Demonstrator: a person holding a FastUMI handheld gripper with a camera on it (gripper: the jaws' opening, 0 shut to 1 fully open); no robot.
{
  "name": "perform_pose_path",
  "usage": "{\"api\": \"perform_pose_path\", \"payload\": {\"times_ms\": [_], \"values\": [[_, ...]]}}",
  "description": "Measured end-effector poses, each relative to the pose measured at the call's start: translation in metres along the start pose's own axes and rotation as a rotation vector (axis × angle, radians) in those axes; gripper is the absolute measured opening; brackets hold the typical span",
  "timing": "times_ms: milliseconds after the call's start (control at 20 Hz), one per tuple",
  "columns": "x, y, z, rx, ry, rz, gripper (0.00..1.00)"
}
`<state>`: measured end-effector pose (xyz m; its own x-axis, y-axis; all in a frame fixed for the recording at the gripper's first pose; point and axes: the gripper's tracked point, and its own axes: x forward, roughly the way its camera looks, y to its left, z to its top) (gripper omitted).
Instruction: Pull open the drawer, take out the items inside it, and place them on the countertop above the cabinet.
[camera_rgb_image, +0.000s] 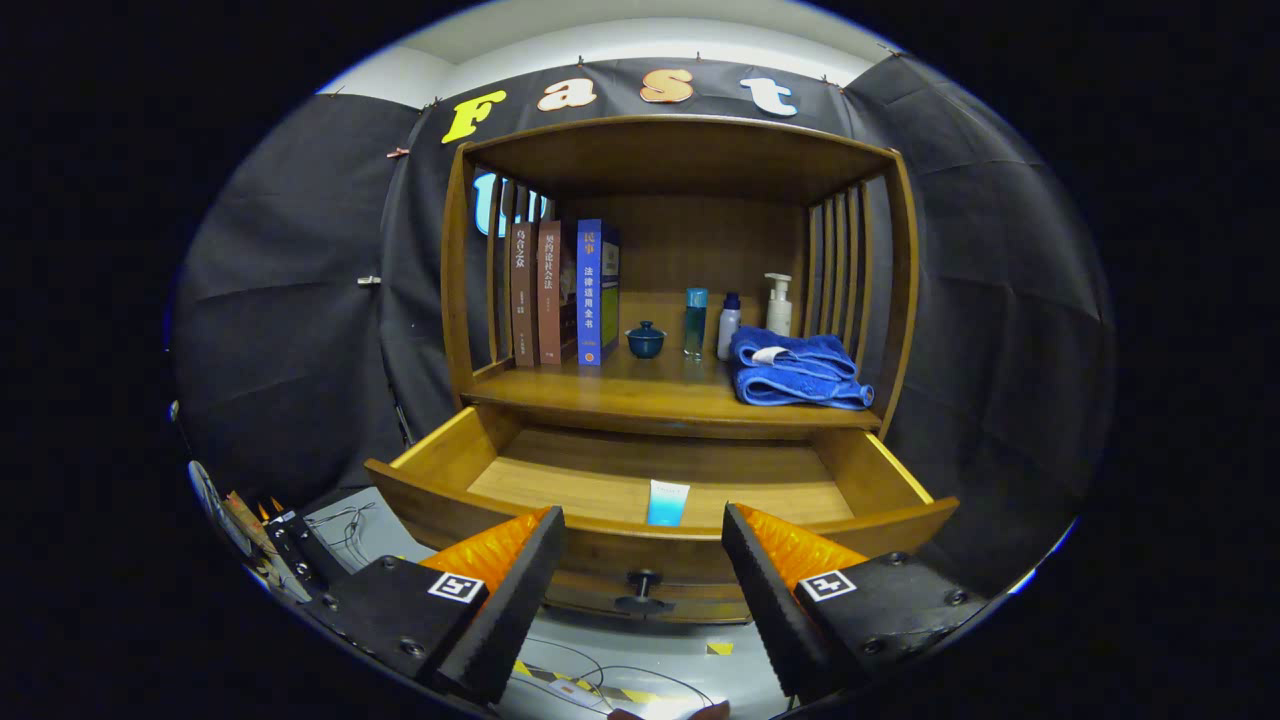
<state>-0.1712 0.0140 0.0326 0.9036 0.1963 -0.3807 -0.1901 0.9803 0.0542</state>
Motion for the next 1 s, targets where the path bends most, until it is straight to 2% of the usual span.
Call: {"api": "perform_pose_path", "payload": {"times_ms": [150, 450, 550, 700, 850, 1000], "values": [[0.011, 0.008, 0.012, 0.027, 0.118, 0.065, 0.99], [0.070, 0.003, 0.029, -0.014, 0.308, 0.093, 0.99], [0.096, 0.000, 0.017, 0.006, 0.398, 0.106, 0.98], [0.132, -0.020, -0.015, -0.003, 0.536, 0.053, 0.99], [0.149, -0.026, -0.052, 0.022, 0.685, 0.048, 0.98], [0.166, -0.035, -0.083, -0.005, 0.791, -0.001, 0.98]]}}
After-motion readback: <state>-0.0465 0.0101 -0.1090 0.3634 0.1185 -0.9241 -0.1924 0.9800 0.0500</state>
